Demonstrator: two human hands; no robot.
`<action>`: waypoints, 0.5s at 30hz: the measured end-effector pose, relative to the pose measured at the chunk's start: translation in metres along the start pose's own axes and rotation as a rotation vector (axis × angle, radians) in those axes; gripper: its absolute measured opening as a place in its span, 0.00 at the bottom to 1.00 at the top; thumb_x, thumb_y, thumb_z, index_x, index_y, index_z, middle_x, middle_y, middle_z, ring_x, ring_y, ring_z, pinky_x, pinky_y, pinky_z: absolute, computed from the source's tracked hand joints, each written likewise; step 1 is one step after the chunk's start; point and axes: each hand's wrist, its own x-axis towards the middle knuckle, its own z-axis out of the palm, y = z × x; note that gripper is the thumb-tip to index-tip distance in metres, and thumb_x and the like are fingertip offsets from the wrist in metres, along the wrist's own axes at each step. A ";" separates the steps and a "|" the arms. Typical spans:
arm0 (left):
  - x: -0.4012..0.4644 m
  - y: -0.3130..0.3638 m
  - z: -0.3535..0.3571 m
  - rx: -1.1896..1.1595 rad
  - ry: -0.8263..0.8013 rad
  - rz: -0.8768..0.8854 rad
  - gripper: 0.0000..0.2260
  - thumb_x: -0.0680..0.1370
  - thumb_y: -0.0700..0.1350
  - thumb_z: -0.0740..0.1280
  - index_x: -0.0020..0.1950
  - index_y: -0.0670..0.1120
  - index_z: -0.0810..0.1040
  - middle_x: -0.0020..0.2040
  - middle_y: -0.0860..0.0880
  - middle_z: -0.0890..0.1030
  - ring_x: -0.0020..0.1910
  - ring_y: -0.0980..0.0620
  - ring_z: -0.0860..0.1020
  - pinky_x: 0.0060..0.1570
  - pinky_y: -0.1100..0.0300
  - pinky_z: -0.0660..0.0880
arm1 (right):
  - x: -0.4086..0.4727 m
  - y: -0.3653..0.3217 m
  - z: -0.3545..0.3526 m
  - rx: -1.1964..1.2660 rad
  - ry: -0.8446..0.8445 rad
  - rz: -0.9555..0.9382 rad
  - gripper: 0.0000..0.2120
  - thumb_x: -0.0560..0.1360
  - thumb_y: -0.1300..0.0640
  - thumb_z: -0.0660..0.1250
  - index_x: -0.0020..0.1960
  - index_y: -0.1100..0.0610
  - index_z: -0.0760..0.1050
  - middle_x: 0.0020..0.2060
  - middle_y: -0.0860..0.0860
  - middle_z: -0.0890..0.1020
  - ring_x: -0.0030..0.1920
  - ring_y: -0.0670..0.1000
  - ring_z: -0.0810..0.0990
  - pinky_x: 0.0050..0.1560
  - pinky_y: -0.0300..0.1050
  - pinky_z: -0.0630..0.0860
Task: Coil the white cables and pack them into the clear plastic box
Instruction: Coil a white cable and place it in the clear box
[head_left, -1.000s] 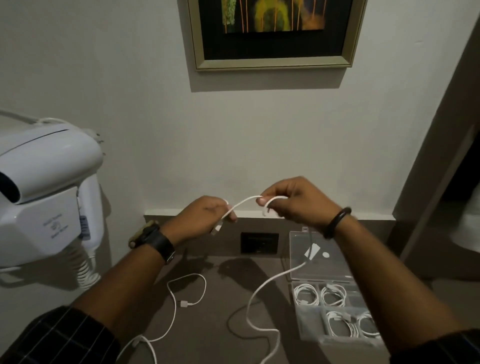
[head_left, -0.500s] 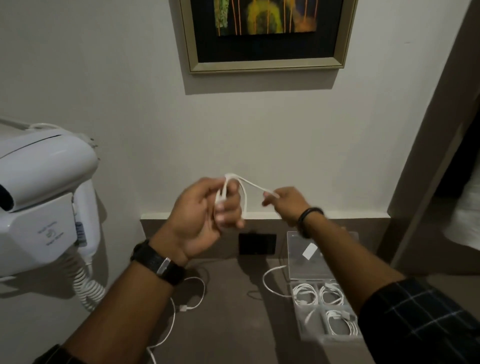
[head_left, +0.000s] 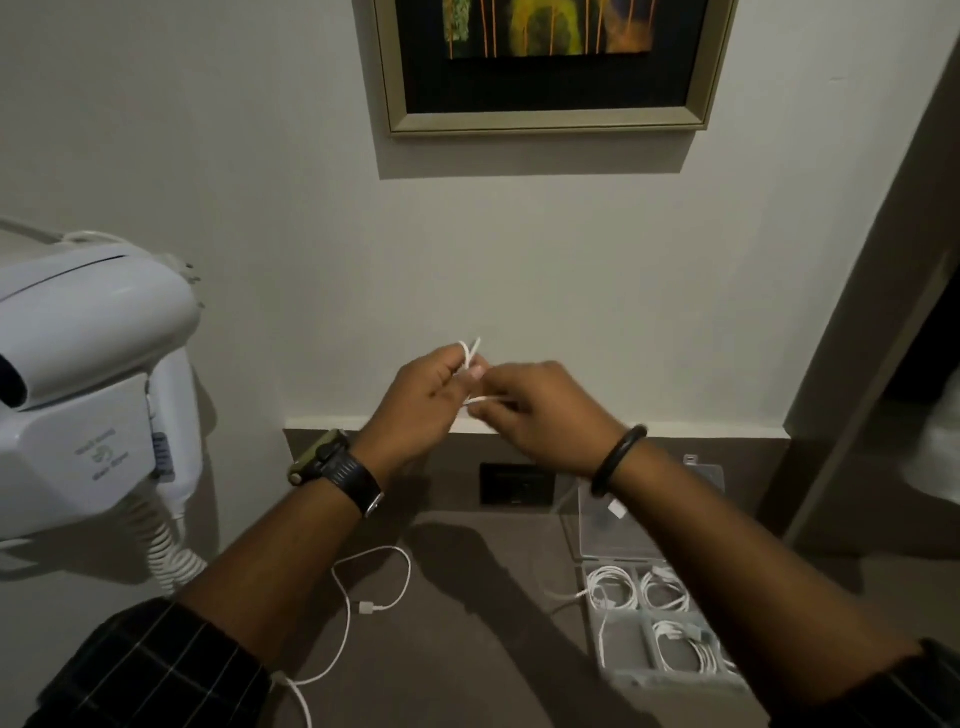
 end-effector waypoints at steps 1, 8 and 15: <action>-0.004 0.001 0.004 -0.004 -0.035 -0.018 0.12 0.82 0.47 0.59 0.42 0.49 0.78 0.33 0.56 0.76 0.34 0.56 0.73 0.40 0.55 0.70 | 0.003 0.006 -0.010 0.049 0.024 0.019 0.06 0.74 0.56 0.68 0.43 0.59 0.79 0.38 0.52 0.83 0.38 0.50 0.79 0.40 0.44 0.73; -0.025 0.007 0.017 -0.729 -0.314 -0.429 0.19 0.82 0.52 0.56 0.44 0.43 0.80 0.26 0.51 0.70 0.24 0.54 0.66 0.32 0.55 0.76 | 0.008 0.057 -0.021 0.406 0.182 0.225 0.02 0.71 0.55 0.72 0.41 0.52 0.82 0.38 0.45 0.84 0.40 0.46 0.81 0.43 0.38 0.78; -0.003 0.020 0.017 -1.044 -0.019 -0.469 0.14 0.81 0.44 0.58 0.58 0.36 0.75 0.34 0.49 0.72 0.28 0.56 0.67 0.26 0.64 0.65 | -0.021 0.044 0.075 0.306 0.121 0.230 0.08 0.77 0.61 0.62 0.42 0.59 0.78 0.33 0.51 0.79 0.33 0.47 0.74 0.34 0.38 0.66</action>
